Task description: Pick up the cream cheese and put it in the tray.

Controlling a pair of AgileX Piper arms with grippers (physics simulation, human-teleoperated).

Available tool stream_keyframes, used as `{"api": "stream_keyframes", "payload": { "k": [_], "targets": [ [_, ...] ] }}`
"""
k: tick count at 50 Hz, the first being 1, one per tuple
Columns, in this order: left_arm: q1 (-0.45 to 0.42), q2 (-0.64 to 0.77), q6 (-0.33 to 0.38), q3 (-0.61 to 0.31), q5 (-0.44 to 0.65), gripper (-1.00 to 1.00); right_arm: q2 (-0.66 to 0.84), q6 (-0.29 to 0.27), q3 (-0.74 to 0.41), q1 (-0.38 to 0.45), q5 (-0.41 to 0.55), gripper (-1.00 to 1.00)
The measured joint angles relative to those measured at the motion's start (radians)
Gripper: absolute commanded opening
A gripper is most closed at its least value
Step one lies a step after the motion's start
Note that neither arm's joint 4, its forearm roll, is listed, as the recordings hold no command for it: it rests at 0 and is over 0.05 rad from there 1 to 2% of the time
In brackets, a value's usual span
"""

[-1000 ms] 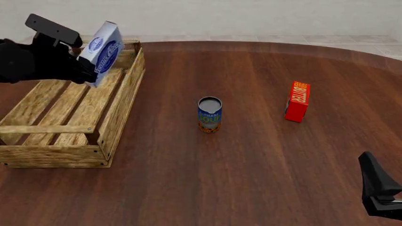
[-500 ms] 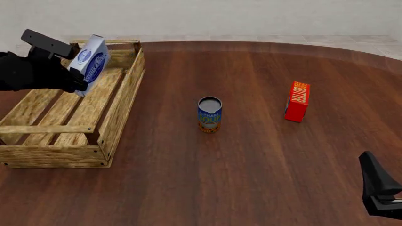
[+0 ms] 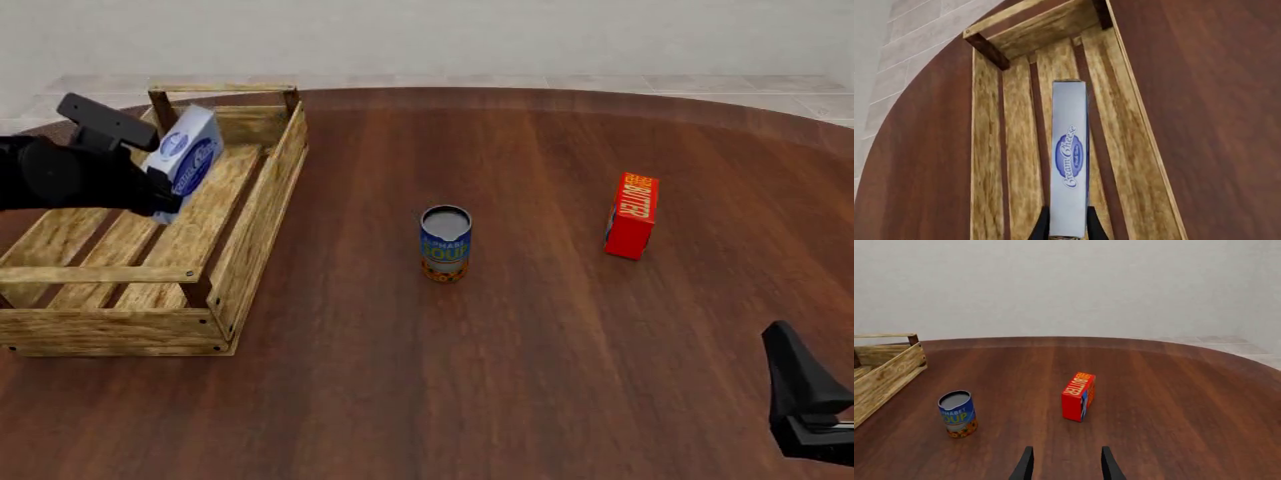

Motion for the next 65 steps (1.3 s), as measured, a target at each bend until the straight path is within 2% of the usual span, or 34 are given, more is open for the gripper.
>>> {"api": "stream_keyframes", "payload": {
  "k": [27,48,65],
  "targets": [
    [0.03,0.08,0.004,-0.018,-0.025,-1.0,0.0,0.0,0.001,0.001,-0.001,1.0],
    [0.033,0.135,-0.062,-0.049,-0.016,-1.0,-0.004,0.004,0.004,0.001,0.001,1.0],
    [0.031,0.201,-0.092,-0.123,0.033,-1.0,0.0,0.003,0.006,0.001,-0.006,1.0]
  ]
}}
